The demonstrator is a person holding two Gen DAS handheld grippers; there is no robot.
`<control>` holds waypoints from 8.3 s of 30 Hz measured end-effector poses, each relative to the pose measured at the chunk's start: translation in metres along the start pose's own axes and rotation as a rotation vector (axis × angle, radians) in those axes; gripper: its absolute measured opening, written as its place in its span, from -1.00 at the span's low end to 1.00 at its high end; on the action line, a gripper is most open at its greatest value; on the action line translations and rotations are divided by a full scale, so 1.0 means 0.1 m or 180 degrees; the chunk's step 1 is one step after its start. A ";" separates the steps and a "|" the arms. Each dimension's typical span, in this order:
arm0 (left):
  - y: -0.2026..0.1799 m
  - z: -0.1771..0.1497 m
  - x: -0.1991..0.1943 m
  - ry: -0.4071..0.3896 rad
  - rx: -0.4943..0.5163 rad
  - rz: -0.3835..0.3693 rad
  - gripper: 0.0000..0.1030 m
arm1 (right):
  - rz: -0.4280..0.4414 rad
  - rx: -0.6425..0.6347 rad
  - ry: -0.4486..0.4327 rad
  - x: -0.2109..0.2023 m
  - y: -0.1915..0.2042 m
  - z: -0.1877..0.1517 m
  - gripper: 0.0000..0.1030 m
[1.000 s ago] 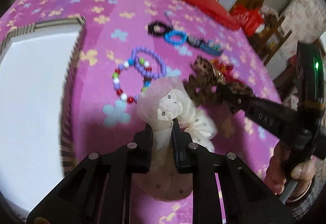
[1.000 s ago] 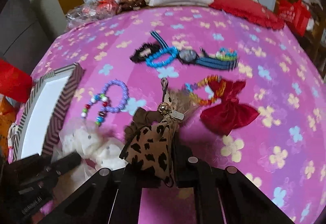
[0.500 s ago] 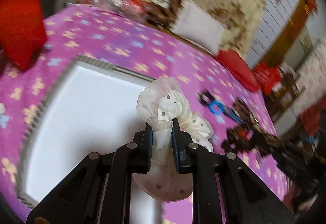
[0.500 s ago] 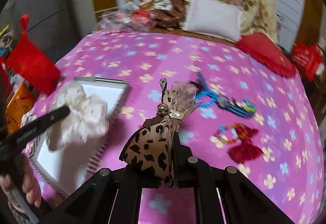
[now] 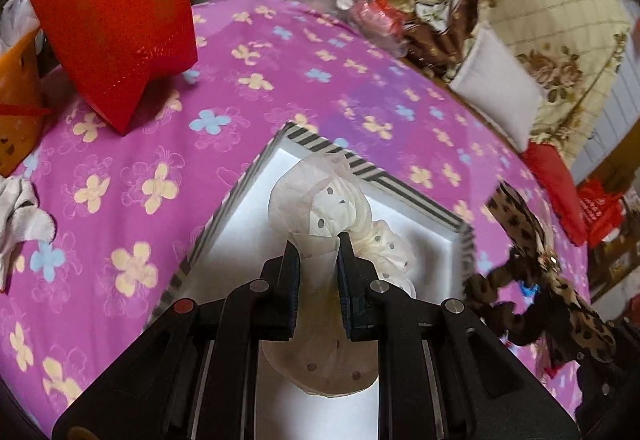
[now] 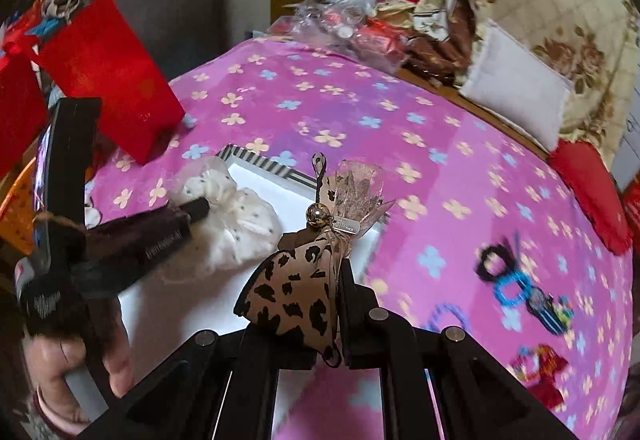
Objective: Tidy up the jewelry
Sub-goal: 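Carry both scrunchies into the white striped tray and open both tools, then withdraw both tools from the tray back toward the remaining jewelry, then grasp multicolor bead bracelet with left tool while right tool grasps red satin bow, then carry bracelet and red bow into the tray and open both tools, then withdraw both tools from the tray toward the remaining bracelets, then grasp orange bead bracelet with right tool while left tool grasps purple bead bracelet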
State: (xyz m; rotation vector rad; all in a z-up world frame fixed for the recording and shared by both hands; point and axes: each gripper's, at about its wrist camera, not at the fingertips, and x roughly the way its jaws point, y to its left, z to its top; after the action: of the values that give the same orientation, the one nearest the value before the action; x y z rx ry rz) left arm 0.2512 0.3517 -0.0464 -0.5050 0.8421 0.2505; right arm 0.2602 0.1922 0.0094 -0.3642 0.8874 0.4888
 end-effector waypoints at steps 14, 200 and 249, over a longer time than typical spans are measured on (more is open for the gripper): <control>0.17 0.08 0.19 0.0080 -0.0051 0.0447 -0.57 | 0.0053 0.0190 0.0290 0.83 -0.04 0.05 -0.82; 0.31 -0.97 -0.89 -0.0424 -0.0428 0.0074 0.11 | 0.1093 0.0609 0.0032 -0.68 -0.51 -1.92 -0.12; -2.39 -1.26 0.52 0.0727 0.1197 0.0153 0.11 | 0.0072 0.1672 -0.0073 -0.24 -3.03 -2.36 -0.12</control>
State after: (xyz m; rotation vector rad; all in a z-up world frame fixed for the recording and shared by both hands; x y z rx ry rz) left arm 0.3001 0.0828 -0.0788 -0.1619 1.0967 0.0743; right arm 0.2611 -0.1825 -0.0779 0.1311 0.9615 0.2641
